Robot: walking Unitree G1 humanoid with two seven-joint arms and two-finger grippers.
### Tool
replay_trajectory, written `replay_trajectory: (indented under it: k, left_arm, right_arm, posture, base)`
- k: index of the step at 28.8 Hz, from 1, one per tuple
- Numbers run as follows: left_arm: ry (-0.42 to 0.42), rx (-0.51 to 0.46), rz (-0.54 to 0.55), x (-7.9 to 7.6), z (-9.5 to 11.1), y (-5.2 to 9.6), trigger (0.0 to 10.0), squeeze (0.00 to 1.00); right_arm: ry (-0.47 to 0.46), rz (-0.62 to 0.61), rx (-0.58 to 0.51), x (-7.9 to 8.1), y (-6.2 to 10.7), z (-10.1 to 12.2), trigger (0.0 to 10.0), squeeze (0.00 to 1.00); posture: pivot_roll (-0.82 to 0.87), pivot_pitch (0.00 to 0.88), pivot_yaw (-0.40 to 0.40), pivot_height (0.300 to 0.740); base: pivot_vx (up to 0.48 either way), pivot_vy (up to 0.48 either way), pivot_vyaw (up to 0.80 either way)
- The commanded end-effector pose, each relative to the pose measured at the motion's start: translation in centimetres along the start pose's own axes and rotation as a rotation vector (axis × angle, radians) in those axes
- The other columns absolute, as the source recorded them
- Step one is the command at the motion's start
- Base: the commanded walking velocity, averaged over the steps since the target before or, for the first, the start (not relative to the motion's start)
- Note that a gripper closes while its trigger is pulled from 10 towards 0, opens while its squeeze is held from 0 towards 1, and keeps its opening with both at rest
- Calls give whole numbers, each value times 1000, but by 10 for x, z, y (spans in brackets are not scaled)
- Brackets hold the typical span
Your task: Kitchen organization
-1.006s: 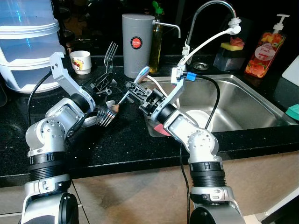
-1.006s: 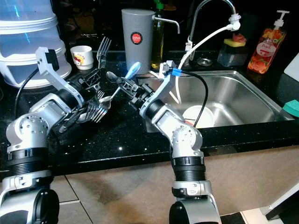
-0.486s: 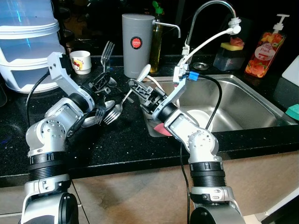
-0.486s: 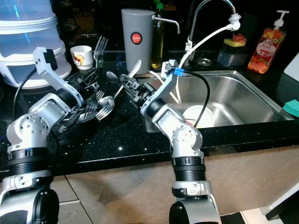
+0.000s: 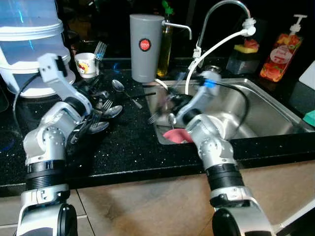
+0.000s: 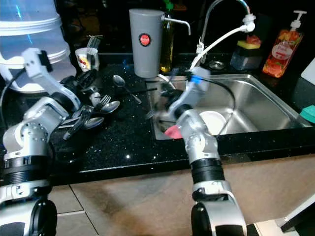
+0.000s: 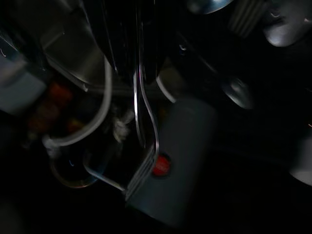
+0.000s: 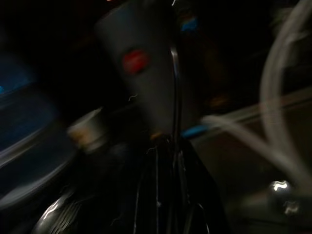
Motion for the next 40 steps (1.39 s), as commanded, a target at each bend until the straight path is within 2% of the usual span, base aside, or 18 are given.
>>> replay_trajectory:
  k: [1, 10, 11, 14, 15, 16, 17, 20, 21, 25, 26, 28, 30, 31, 33, 34, 36, 40]
  left_arm:
    - [-12, 7, -63, -16, -4, -1, 0, 0]
    - [-17, 46, -149, -40, -18, -1, 0, 0]
    - [-20, 57, -159, -43, -22, 0, 0, 0]
    - [-24, 67, -166, -46, -25, 0, 0, 0]
    - [-27, 75, -173, -49, -28, 1, 0, 0]
    - [-27, 75, -173, -49, -28, 1, 0, 0]
    - [-31, 81, -178, -51, -30, 1, 0, 0]
    - [-36, 89, -187, -53, -32, 1, 0, 0]
    - [-39, 94, -192, -54, -33, 2, 0, 0]
    - [-42, 97, -196, -55, -33, 2, 0, 0]
    - [-36, 99, -209, -57, -33, 3, 0, 0]
    - [-31, 102, -218, -58, -34, 3, 0, 0]
    - [-22, 104, -236, -62, -34, 5, 0, 0]
    - [-22, 104, -236, -62, -34, 5, 0, 0]
    - [4, 98, -265, -67, -32, 7, 0, 0]
    - [4, 98, -265, -67, -32, 7, 0, 0]
    - [39, 98, -305, -72, -31, 11, 0, 0]
    - [82, 95, -327, -74, -30, 15, 0, 0]
  right_arm:
    - [-4, -32, -90, -5, -6, 17, 0, 0]
    - [197, -65, -55, -10, -11, 7, 0, 0]
    - [281, -28, 0, -5, -10, -8, 2078, 0]
    - [358, 5, 54, -1, -5, -26, 3137, 0]
    - [431, 30, 100, 0, 0, -42, 4902, 0]
    - [431, 30, 100, 0, 0, -42, 4902, 0]
    - [482, 43, 136, -1, 5, -56, 10000, 0]
    - [502, 44, 183, -6, 12, -70, 10000, 0]
    - [493, 37, 197, -9, 14, -73, 10000, 1000]
    - [478, 11, 195, -13, 13, -70, 10000, 1000]
    - [389, -2, 168, -10, 6, -61, 10000, 0]
    - [334, -3, 156, -7, 3, -57, 10000, 0]
    - [83, -4, 130, 3, -7, -48, 10000, 0]
    - [83, -4, 130, 3, -7, -48, 10000, 0]
    - [-166, 43, 79, 21, -17, -33, 10000, 0]
    - [-166, 43, 79, 21, -17, -33, 10000, 0]
    - [-315, 115, 34, 39, -22, -19, 10000, 1000]
    - [-434, 195, 18, 58, -22, -10, 10000, 1000]
  posture:
    - [79, 56, 8, 740]
    - [99, 78, 0, 740]
    - [102, 82, -2, 740]
    - [101, 82, -2, 740]
    - [104, 84, -2, 740]
    - [104, 84, -2, 740]
    - [104, 84, -2, 740]
    - [104, 84, -2, 740]
    - [106, 84, -1, 740]
    - [104, 83, 3, 740]
    - [101, 80, 4, 740]
    - [101, 80, 4, 740]
    - [99, 76, 2, 740]
    - [99, 76, 2, 740]
    - [99, 73, -2, 740]
    - [99, 73, -2, 740]
    - [94, 65, -2, 740]
    - [89, 58, 1, 740]
  base:
    - [0, 0, 0]
    - [0, 0, 0]
    - [0, 0, 0]
    - [0, 0, 0]
    - [0, 0, 0]
    - [0, 0, 0]
    - [0, 0, 0]
    - [0, 0, 0]
    - [0, 0, 0]
    - [0, 0, 0]
    - [0, 0, 0]
    - [0, 0, 0]
    - [0, 0, 0]
    - [0, 0, 0]
    - [0, 0, 0]
    - [0, 0, 0]
    - [0, 0, 0]
    - [0, 0, 0]
Point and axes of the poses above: a point about 5 cm out from each wrist's last joint towards the gripper, its own y axis pointing back from the gripper into the wrist, its own z axis along the axis of the wrist's last joint, x = y × z, the point moved 6 cm from there along -y, pointing out of the wrist towards the gripper, and after that the axes turned 3 degrees about -y, right-handed, at the moved point
